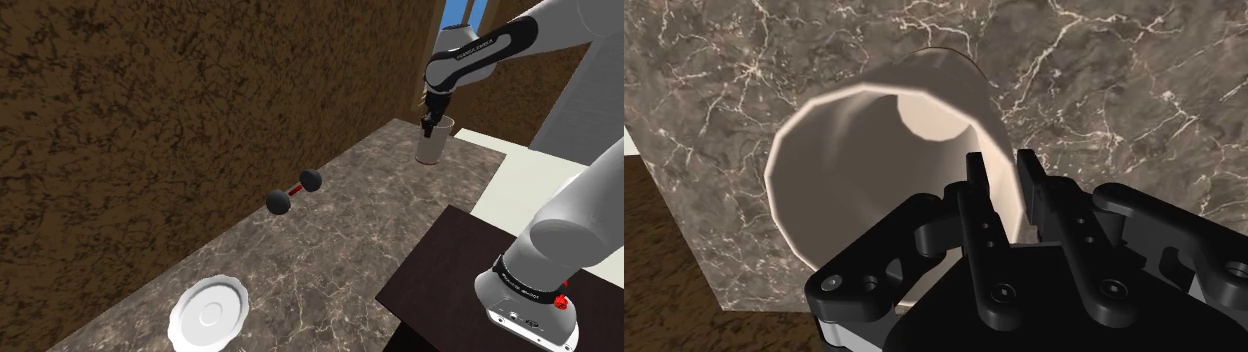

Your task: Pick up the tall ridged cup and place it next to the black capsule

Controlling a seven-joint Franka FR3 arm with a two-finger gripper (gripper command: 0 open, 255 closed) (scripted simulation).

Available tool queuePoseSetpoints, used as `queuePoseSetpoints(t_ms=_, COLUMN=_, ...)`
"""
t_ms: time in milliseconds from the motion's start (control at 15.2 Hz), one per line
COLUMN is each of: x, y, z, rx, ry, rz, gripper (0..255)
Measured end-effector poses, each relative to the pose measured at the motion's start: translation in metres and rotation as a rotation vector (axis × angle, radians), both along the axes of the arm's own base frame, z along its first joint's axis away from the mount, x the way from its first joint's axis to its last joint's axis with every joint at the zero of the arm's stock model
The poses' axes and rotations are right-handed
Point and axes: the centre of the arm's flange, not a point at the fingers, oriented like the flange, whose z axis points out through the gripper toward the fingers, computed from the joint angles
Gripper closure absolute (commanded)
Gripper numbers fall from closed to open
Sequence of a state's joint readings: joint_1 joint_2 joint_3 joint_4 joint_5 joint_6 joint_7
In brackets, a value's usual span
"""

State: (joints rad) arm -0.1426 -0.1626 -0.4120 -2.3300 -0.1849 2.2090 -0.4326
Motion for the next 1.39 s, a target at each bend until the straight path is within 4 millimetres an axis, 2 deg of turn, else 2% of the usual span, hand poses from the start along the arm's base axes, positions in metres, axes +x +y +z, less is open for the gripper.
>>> queuePoseSetpoints(t_ms=1386, x=0.0, y=0.001, z=0.111, rx=0.0, ry=0.0, rz=0.0, gripper=255)
